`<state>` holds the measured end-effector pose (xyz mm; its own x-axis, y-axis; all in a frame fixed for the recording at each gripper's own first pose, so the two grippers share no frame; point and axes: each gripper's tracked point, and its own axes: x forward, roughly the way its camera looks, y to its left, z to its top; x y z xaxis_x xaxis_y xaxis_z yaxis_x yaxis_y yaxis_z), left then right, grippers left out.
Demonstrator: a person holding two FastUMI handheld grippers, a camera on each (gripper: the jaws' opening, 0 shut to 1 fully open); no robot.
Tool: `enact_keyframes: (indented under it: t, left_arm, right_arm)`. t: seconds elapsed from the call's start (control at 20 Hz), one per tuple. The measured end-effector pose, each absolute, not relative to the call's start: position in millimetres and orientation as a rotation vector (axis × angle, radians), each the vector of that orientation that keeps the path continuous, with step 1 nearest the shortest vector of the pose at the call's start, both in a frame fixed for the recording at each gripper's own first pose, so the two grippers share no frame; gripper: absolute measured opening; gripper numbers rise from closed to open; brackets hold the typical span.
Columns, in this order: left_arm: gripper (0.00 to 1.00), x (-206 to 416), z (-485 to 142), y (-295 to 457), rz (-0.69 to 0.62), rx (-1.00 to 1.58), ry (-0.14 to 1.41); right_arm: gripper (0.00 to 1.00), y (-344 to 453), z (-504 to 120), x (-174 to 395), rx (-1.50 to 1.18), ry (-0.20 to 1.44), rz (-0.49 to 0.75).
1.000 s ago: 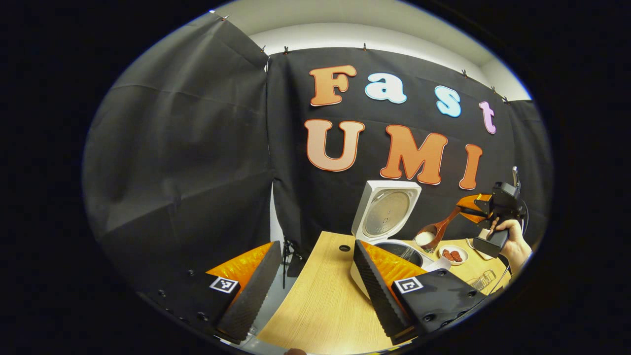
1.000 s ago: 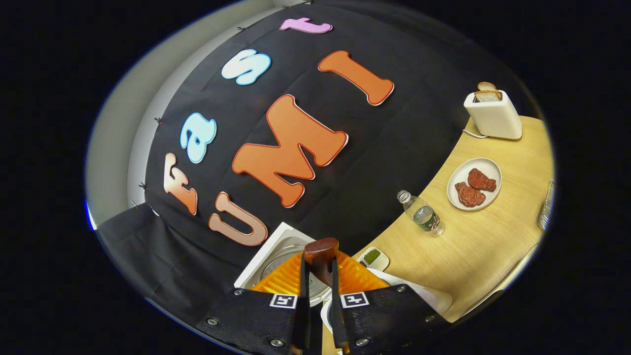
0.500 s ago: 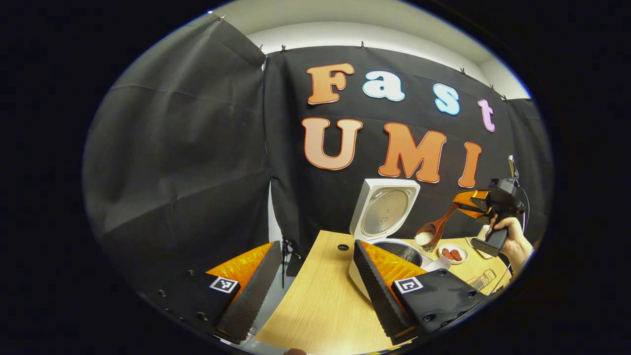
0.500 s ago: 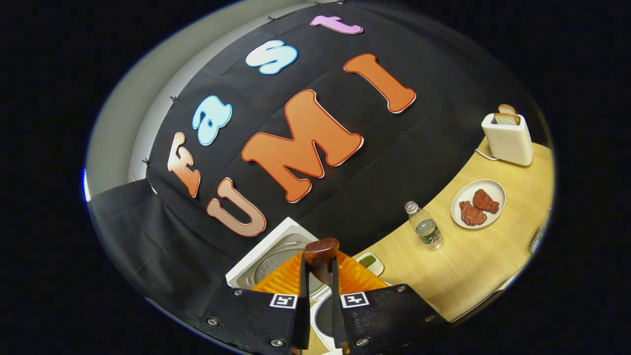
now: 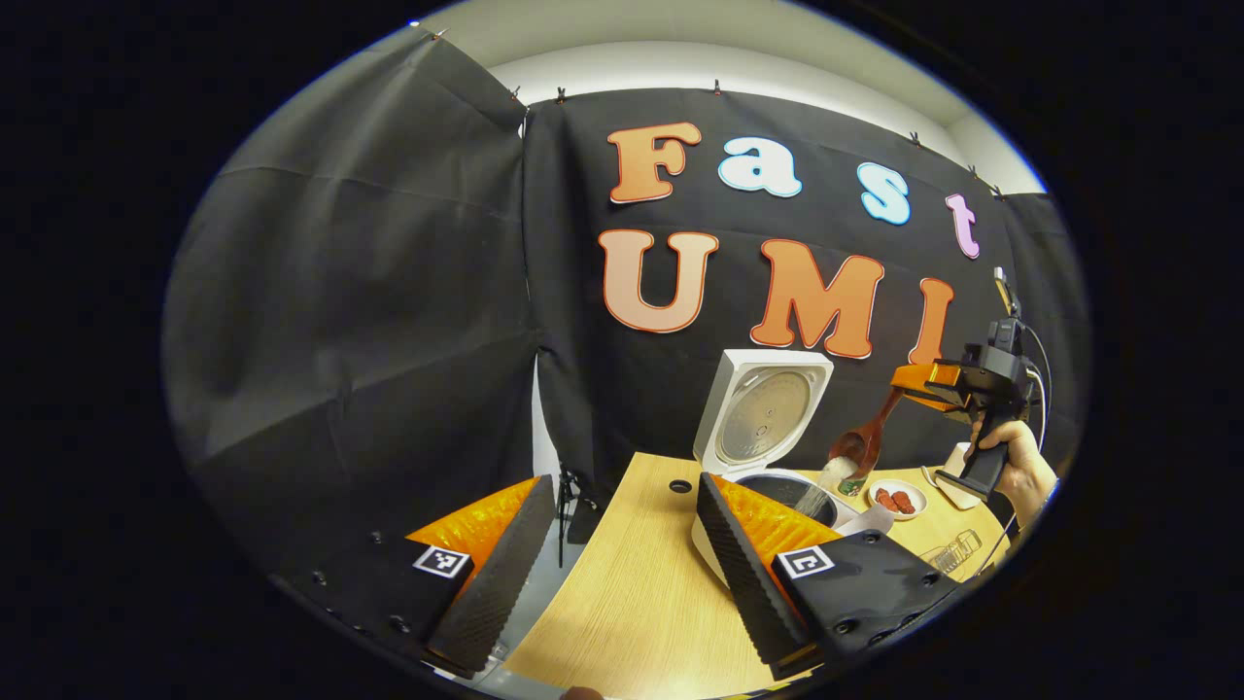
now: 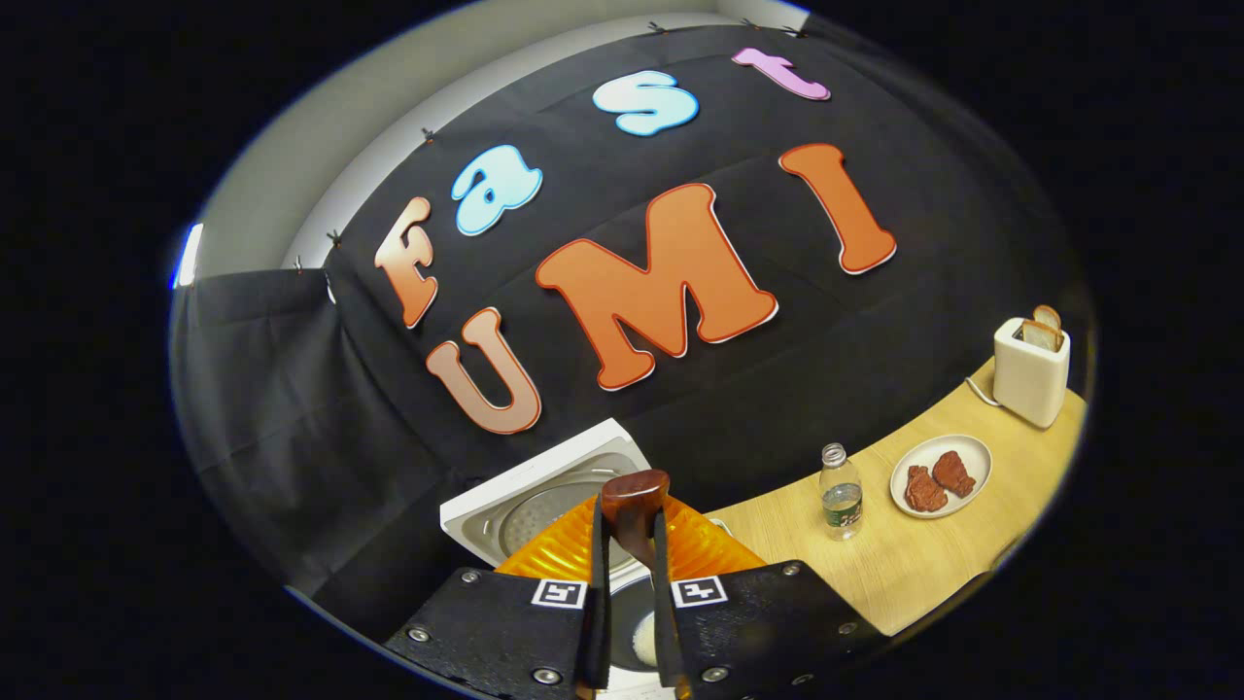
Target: Close the left gripper, press the button to open the rice cooker; take a wooden spoon from the chopstick holder with the right hand, scoop a spoonful of rice and pour it into the rice cooker, then put the wooden spoon back into the chopstick holder.
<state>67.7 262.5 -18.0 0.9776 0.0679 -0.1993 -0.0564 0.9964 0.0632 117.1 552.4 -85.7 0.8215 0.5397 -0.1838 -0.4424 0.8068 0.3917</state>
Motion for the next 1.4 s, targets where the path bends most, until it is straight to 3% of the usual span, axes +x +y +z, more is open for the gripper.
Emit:
enact_keyframes:
  t: [0.7,1.05,1.4]
  left_arm:
    - [0.99,69.3,-28.0,268.8,0.077,0.027,0.224]
    - [0.99,72.2,-17.2,254.7,0.079,0.030,0.209]
    - [0.99,85.7,18.0,202.9,0.068,0.031,0.110]
  right_arm:
    - [0.17,591.1,-92.5,90.0,-0.031,0.197,0.663]
    - [0.18,563.5,-82.0,91.3,0.189,0.246,0.645]
    - [0.18,450.5,-56.9,97.7,0.368,0.230,0.562]
